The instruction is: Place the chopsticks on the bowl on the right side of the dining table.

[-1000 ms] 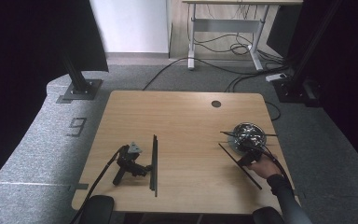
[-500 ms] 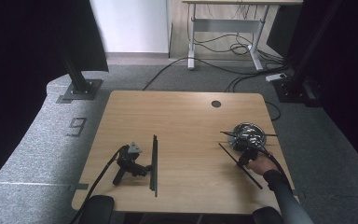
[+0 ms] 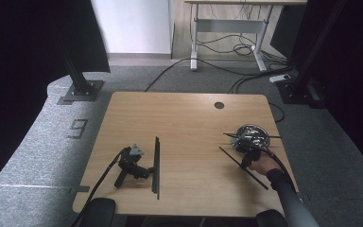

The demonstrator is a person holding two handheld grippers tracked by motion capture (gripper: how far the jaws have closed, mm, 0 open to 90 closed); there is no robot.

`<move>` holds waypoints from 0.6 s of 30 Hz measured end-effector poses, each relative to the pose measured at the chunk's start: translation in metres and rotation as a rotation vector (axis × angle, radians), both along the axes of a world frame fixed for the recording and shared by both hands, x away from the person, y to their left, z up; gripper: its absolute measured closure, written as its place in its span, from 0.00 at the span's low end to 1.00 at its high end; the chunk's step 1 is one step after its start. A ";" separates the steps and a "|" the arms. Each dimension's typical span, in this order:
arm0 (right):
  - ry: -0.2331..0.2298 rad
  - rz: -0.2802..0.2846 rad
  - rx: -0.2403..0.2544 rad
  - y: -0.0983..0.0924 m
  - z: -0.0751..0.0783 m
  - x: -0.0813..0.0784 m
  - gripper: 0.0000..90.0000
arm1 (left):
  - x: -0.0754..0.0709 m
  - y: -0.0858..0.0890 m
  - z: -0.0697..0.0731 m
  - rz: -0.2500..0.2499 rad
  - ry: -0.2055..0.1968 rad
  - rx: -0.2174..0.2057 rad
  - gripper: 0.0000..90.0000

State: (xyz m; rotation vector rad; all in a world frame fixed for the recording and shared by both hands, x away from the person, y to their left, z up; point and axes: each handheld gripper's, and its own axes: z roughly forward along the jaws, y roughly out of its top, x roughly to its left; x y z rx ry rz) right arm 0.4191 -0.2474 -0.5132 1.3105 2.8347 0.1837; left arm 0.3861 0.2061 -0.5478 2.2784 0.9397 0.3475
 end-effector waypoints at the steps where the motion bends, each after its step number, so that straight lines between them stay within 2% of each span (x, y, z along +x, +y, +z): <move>1: -0.002 0.001 0.000 0.000 0.000 0.000 0.95 | 0.000 0.000 0.000 0.000 0.000 0.000 0.00; 7: -0.009 -0.001 0.013 -0.001 0.001 -0.001 0.95 | 0.000 0.000 0.000 0.000 0.000 0.000 0.00; 18: -0.053 0.027 0.024 0.003 0.020 -0.006 0.95 | 0.000 0.000 0.000 -0.001 -0.001 0.000 0.00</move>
